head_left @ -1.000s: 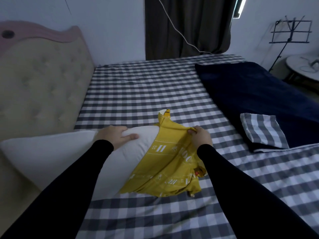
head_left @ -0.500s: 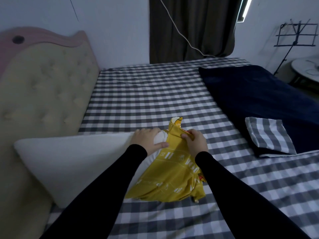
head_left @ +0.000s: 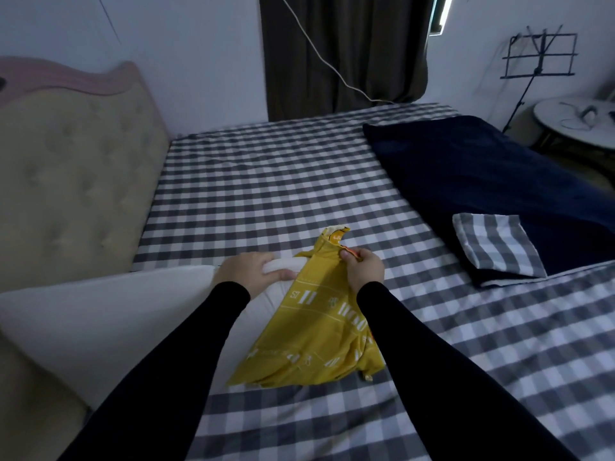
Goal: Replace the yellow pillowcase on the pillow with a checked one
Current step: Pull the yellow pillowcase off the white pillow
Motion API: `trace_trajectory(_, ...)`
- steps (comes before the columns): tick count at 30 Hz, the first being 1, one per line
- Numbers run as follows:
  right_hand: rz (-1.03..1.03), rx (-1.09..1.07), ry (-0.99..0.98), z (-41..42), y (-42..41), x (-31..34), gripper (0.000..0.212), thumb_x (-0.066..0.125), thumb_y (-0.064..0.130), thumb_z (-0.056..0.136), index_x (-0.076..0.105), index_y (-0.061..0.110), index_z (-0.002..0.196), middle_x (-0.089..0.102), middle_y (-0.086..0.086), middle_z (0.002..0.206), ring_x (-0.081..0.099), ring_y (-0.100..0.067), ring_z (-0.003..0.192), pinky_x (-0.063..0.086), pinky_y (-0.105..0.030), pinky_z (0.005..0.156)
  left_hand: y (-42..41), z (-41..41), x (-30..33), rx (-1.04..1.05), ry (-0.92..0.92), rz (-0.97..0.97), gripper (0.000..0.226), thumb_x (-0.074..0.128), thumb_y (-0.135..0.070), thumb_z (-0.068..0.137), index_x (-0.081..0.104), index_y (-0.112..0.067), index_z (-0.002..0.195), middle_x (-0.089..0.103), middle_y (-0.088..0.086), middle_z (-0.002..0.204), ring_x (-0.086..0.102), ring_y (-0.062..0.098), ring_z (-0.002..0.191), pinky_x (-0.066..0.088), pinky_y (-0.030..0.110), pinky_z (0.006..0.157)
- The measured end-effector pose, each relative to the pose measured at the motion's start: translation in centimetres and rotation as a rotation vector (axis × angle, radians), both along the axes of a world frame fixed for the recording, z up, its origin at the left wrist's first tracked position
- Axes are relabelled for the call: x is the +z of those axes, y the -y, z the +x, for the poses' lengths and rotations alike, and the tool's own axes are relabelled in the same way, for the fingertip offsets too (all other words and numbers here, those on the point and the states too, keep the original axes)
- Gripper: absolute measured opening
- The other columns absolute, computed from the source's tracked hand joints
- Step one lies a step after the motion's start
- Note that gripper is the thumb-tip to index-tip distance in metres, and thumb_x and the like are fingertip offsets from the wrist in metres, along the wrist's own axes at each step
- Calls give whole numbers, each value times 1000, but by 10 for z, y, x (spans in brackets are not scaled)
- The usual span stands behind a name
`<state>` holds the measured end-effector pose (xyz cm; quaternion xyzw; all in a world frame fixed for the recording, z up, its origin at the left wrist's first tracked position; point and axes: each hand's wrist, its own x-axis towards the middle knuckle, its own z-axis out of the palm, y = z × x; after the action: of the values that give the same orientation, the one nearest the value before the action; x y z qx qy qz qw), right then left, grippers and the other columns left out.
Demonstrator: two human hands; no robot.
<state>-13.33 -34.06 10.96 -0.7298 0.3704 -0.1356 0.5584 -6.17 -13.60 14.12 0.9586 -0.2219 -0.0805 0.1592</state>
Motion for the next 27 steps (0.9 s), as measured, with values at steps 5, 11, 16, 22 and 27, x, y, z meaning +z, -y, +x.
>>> trace_trajectory(5, 142, -145, -26, 1, -2, -2, 32, 62, 28, 92, 67, 4, 112, 68, -11, 103, 62, -25, 99, 41, -25, 78, -13, 4, 3, 23, 17, -7, 51, 52, -81, 70, 62, -31, 80, 62, -12, 76, 58, 13, 79, 46, 31, 71)
trace_trajectory(11, 212, -272, -70, -3, -6, -9, 31, 60, 27, 93, 66, 3, 112, 68, -15, 108, 62, -29, 103, 37, -25, 75, -18, 3, 1, 39, 30, -6, 58, 51, -83, 67, 64, -30, 86, 64, -11, 80, 59, 15, 82, 47, 33, 74)
trace_trajectory(16, 251, -325, -114, -4, -9, -9, 31, 59, 28, 93, 65, 3, 110, 68, -16, 108, 61, -32, 104, 37, -29, 76, -22, 4, 1, 72, 14, -59, 59, 52, -85, 64, 65, -31, 85, 63, -12, 76, 59, 13, 80, 47, 32, 73)
trace_trajectory(22, 238, -373, -161, -11, -9, -15, 35, 55, 28, 95, 61, 3, 119, 65, -17, 114, 60, -34, 109, 43, -34, 83, -40, 10, 10, 172, 36, -132, 70, 46, -89, 60, 60, -21, 71, 62, -5, 65, 59, 13, 67, 46, 35, 65)
trace_trajectory(27, 38, -75, -152, -11, -11, -26, 33, 48, 30, 96, 61, 5, 113, 64, -15, 105, 58, -33, 106, 37, -28, 80, -38, 25, 33, 117, 49, -63, 55, 49, -77, 75, 63, -24, 83, 64, -5, 80, 60, 17, 77, 44, 34, 68)
